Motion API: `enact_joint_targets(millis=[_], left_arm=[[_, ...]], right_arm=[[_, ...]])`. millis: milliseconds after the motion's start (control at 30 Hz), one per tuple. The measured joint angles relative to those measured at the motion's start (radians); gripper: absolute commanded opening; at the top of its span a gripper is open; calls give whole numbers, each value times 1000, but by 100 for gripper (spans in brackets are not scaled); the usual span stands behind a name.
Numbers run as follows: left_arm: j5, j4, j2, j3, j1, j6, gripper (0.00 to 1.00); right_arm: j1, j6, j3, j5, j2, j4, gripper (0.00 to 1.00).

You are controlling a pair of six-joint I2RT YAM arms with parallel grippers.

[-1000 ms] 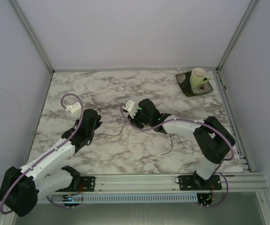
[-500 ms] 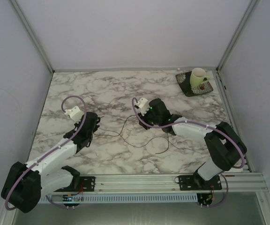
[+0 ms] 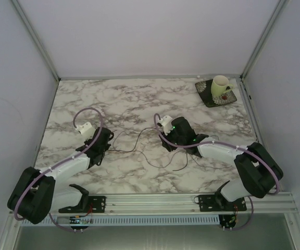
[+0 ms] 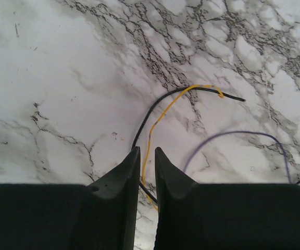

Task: Zip-tie the wires
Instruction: Straighten the cable at the center of the board.

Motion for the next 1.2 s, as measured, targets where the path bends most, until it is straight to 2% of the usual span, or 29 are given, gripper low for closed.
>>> enact_joint_targets(millis=[200,267,367,567,800,1000,1200], left_arm=[[1,10,56,0,13,0,28],[5,10,65,0,14,2,39],[29,16,64,5,17,37,66],[83,19,44,96,18,173,98],[203,40,72,227,18,381,99],[367,37,250,311,17,538,94],[451,0,386,385,17,640,88]], right_arm=[[-12,7,0,23,-40,-6,41],[-18,8,0,29,-48,-11,44],[-23,16,0,30,-58,-20,51],[-30,31,16,52,-58,-35,60],[-54,44,52,82,-61,-42,61],[-59,45,59,91,-79,-42,61],[-68,45,59,103,-125,-43,61]])
